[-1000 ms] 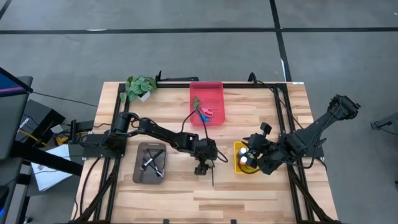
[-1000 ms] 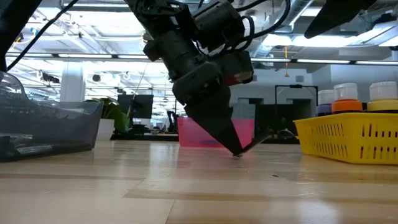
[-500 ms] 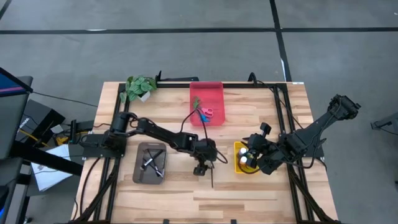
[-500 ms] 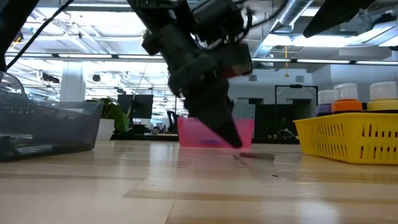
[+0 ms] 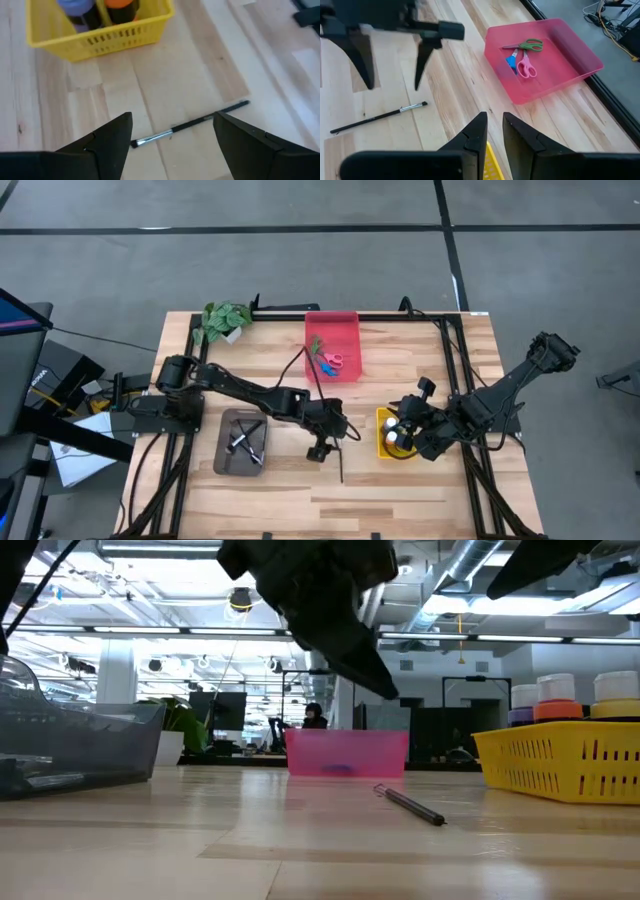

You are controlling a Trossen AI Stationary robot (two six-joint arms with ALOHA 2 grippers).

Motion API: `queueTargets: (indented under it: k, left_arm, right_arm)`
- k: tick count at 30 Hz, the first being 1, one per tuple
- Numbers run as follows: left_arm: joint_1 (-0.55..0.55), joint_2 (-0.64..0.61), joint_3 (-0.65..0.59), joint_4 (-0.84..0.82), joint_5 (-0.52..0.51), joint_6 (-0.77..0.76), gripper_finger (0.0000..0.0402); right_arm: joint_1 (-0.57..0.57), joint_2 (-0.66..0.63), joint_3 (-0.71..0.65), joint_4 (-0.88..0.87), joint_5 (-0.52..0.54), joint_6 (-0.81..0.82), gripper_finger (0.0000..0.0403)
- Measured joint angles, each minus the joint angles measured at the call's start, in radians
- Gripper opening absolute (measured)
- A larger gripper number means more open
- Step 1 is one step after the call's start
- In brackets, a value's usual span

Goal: Pick & Place Paint Supplies
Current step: Put the black makeup brush into the black bin

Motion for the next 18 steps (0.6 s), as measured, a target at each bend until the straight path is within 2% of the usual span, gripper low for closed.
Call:
queueTargets:
  k: [8, 18]
  left_arm:
    - [-0.06, -0.016, 0.001, 0.007, 0.001, 0.075, 0.0273]
    - [-0.105, -0.02, 0.001, 0.157, -0.339, 0.041, 0.0273]
  right_arm:
    - [0.0, 0.0, 0.0, 0.001, 0.0, -0.003, 0.0056]
    - [-0.002, 0.0, 0.0, 0.005, 0.0, -0.002, 0.0056]
